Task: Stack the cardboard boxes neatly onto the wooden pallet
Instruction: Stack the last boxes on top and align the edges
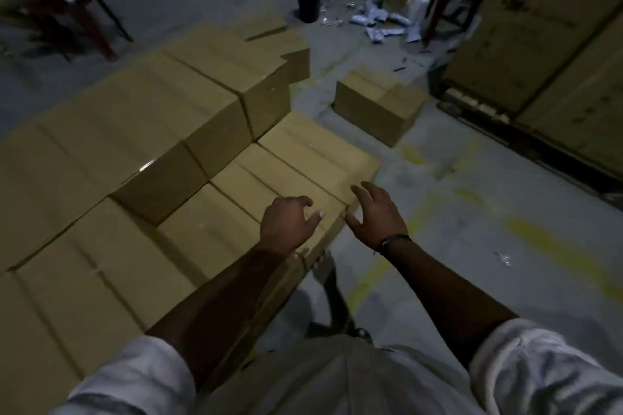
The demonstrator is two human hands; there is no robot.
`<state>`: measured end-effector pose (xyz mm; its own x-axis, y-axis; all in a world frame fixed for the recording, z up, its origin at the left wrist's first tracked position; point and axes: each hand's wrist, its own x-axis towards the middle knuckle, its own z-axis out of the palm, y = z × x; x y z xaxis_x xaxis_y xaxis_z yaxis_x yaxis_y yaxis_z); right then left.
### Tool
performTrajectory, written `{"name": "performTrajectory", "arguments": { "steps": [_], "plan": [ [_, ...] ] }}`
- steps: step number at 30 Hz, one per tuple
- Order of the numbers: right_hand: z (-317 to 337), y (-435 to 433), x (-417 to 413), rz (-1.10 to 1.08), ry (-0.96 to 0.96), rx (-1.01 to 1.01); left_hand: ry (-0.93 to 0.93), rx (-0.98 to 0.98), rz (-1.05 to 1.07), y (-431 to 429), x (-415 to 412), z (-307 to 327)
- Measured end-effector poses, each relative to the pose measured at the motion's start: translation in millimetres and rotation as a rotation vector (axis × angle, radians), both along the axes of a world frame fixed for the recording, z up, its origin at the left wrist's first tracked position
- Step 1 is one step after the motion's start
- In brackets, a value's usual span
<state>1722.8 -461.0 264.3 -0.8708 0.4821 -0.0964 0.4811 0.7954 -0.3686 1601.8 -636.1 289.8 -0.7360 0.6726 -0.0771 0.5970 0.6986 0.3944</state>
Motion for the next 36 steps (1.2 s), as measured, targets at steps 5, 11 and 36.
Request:
{"name": "performTrajectory", "arguments": {
  "steps": [5,11,36],
  "plan": [
    [13,93,26,-0.109,-0.018,0.006,-0.028,0.058,-0.027,94,8,3],
    [10,176,20,-0.197,0.000,-0.023,-0.140,0.093,-0.043,175,-9,-8],
    [-19,634,-247,-0.102,-0.146,-0.063,-0.419,0.137,0.143,604,-285,-51]
  ]
}}
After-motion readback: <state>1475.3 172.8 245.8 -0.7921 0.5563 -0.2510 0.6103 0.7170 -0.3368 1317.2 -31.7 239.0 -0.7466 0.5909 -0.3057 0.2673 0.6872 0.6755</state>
